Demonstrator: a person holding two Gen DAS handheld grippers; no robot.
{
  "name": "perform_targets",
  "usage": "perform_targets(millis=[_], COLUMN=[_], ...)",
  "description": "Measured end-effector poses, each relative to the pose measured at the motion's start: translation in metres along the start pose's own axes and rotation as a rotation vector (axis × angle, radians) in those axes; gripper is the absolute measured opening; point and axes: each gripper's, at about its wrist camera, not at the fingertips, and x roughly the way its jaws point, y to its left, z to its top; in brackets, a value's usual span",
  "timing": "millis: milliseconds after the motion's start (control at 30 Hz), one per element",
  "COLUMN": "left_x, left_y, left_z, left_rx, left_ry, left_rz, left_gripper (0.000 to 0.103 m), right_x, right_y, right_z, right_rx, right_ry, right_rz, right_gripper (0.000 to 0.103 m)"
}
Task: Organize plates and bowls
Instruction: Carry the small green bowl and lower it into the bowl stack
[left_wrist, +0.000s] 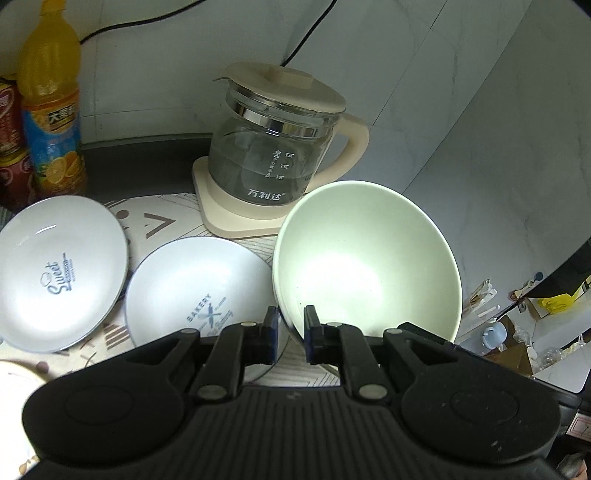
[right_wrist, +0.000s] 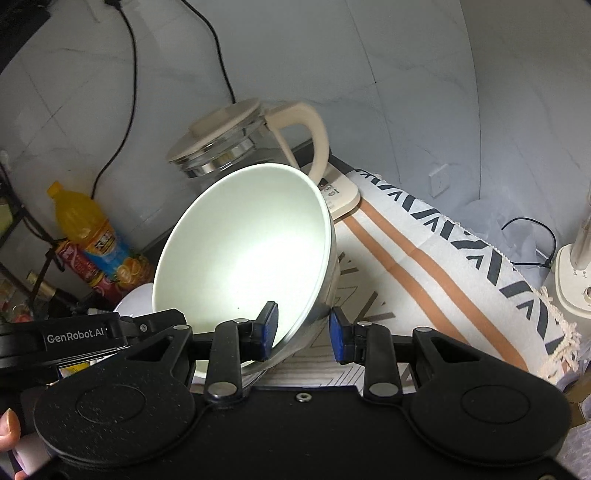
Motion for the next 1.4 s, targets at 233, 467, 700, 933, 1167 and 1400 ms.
perform_targets(millis=[233,467,700,933,1167,1400], left_x=[-0.022,-0.039,-0.053,-0.066,-0.085,-0.096], left_y=[0.007,0.014,0.022,0.025,0.024,0.034], left_z=[-0.014,-0.027,-0.036,-0.048,-0.068,-0.094], left_rx=[-0.007,-0.010,-0.035,-0.064,-0.112,-0.152], left_ry=[-0.014,-0.014,-0.019,-0.035,-0.025,-0.011], left_rz=[0.000,0.006,0.022,0.050,0.096,0.132], left_gripper=[0.012,0.012,0.012,0.012,0.012,0.012], right_x=[-0.017,-0.029,-0.034,-0.040,-0.051,-0.053], right_y=[0.013,0.024,0.034,0.040,0.046,0.049], right_z=[-0.016,-0.032,-0.040,-0.046,-0.061,-0.079], right_rx=[-0.014,-0.035,-0.065,-0.102,-0.136,-0.143], right_ry=[-0.007,0.000,0.019,0.031,0.085,0.141], right_rz=[0.007,0.013,0.029,0.067,0.099,0.126], right_gripper=[0.030,0.030,0.030,0.030,0.031,0.031])
